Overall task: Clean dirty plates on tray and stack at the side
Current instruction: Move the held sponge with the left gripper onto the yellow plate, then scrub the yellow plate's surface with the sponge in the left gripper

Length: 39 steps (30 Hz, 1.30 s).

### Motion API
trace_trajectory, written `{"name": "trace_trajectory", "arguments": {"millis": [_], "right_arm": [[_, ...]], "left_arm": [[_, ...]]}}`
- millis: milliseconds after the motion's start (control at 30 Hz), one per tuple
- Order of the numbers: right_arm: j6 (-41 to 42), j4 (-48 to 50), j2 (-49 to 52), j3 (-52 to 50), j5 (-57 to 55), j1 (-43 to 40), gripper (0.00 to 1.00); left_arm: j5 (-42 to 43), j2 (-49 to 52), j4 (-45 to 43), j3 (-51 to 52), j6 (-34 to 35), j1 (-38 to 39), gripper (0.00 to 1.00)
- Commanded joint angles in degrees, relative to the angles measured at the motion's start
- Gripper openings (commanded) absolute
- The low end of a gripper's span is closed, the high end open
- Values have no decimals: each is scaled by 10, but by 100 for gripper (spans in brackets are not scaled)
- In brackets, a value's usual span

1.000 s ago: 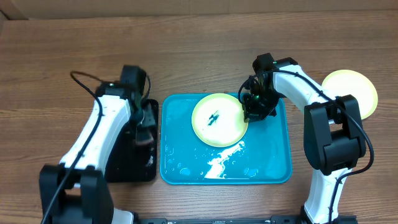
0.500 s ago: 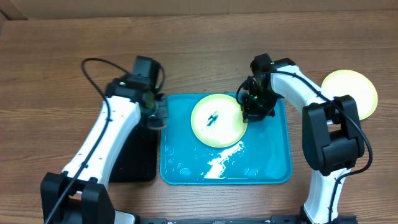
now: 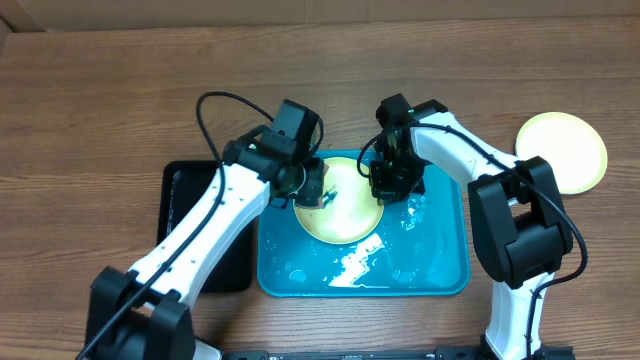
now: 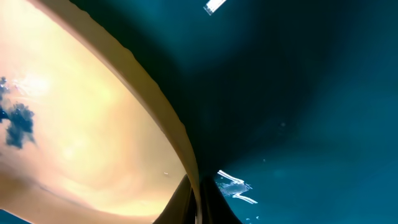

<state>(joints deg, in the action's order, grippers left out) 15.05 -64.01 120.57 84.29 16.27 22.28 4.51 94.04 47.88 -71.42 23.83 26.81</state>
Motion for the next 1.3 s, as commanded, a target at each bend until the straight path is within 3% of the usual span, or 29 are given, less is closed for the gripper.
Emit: {"name": "trace_trajectory", "arguments": {"millis": [0,400,967,1033,1267], "right_arm": [[17,7,1,-3,-12,10,4],[17,6,1,-3,-12,10,4],[17,-1,1,-3,-12,10,4],[17,-4,1,-3,-12,10,4],[17,-12,1,-3,-12,10,4]], "left_arm": [[30,42,-15,-7,15,6,4],[11,156,-47,-7,26,12,4],[254,185,-145,-8,-24,43,4],[249,185,-150,-8,-19,42,4],[84,185,-120,-8,26,12,4]]}}
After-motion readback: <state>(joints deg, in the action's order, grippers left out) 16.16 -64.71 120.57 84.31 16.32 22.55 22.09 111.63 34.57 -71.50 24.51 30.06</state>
